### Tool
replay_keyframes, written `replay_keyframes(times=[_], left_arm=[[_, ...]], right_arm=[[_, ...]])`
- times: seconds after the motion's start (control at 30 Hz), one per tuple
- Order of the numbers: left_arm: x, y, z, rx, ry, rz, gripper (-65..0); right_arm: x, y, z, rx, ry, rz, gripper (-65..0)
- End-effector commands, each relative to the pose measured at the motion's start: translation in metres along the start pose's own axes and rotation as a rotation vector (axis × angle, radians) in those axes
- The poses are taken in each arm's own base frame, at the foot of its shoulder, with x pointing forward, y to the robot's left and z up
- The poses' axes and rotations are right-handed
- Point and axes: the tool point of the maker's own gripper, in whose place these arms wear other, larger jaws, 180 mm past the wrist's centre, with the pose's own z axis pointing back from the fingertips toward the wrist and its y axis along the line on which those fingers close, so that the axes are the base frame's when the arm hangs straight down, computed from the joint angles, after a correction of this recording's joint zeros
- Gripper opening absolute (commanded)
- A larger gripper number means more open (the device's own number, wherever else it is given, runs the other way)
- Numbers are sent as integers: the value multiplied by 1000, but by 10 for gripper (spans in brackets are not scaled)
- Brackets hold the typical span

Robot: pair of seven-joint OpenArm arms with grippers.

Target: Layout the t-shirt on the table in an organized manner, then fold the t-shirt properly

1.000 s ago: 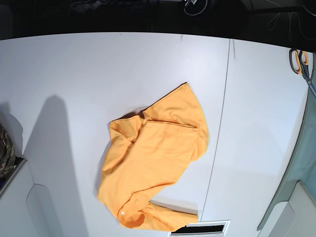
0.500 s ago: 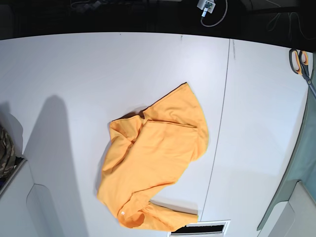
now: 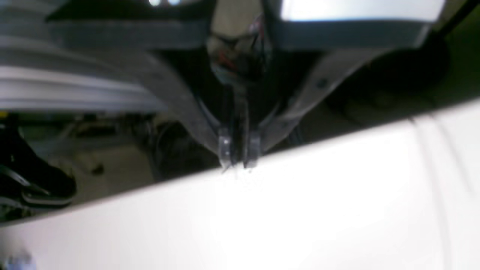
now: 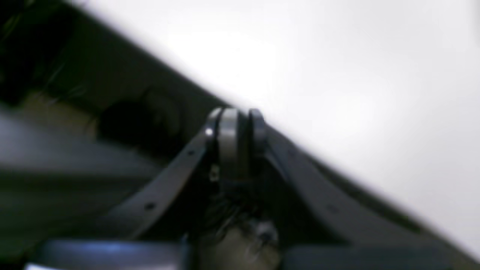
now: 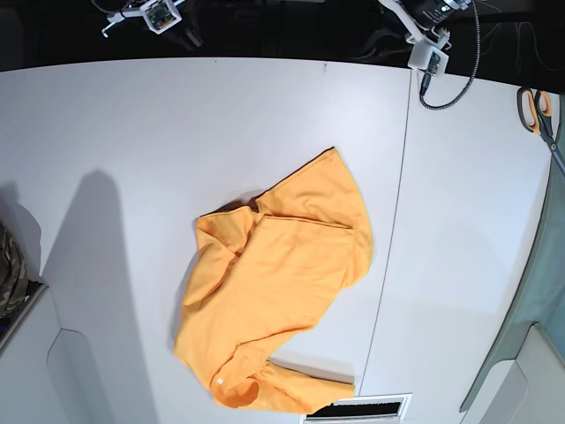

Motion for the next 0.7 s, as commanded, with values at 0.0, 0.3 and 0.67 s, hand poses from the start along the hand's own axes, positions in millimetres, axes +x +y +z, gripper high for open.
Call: replay_keyframes(times=[0.0, 0.3, 0.67], left_arm=[[14, -2, 6, -18, -42, -13, -554], [41, 39, 10, 64, -7, -139, -287], [98, 86, -30, 108, -34, -255, -287]], right_arm=[[19, -6, 0, -20, -60, -14, -595], [89, -64, -53, -151, -136, -35, -575], [143, -114, -127, -283, -216, -202, -319]])
